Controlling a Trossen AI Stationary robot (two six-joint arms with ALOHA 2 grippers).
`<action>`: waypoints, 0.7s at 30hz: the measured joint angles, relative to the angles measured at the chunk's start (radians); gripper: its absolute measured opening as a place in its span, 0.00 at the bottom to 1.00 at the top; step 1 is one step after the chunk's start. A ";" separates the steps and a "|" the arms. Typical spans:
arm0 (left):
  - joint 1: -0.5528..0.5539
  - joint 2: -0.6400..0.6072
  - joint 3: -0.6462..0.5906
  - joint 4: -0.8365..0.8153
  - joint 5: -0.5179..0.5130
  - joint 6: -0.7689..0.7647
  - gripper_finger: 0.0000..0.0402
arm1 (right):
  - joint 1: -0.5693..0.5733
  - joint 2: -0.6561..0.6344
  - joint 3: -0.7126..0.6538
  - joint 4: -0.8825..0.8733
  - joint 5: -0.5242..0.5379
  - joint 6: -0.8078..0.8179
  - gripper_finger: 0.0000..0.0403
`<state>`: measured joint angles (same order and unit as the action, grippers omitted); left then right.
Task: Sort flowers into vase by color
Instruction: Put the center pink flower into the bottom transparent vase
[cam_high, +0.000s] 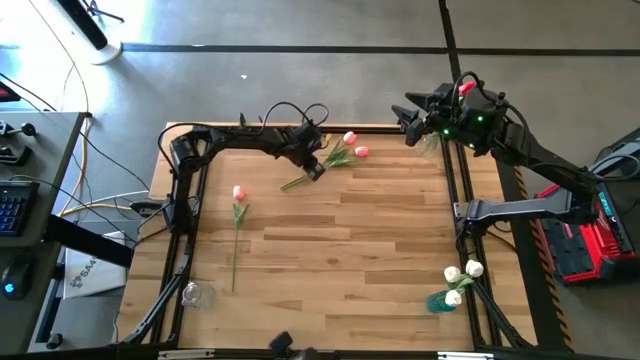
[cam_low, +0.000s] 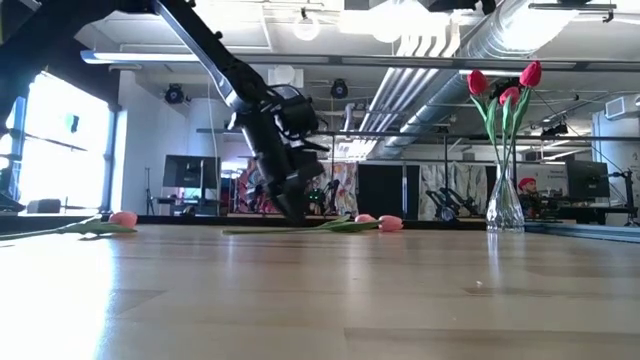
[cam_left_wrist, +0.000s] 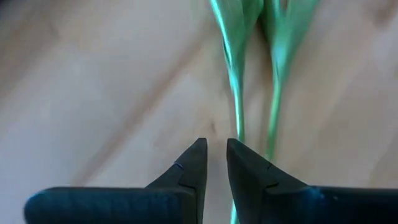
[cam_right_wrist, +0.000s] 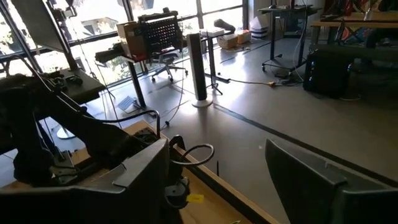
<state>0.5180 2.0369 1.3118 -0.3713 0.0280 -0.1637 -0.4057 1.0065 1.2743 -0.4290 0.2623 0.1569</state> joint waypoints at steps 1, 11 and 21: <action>0.000 0.000 0.000 -0.032 0.008 0.002 0.12 | 0.000 0.000 0.000 0.000 0.000 -0.005 0.63; -0.027 -0.001 0.001 -0.100 -0.002 -0.002 0.13 | 0.000 0.000 0.000 0.000 0.018 -0.027 0.63; -0.036 -0.060 0.036 -0.123 0.023 -0.070 0.13 | 0.003 0.000 0.000 0.000 0.017 0.022 0.63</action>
<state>0.4824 1.9772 1.3476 -0.4947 0.0514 -0.2337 -0.4030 1.0062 1.2743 -0.4290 0.2788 0.1789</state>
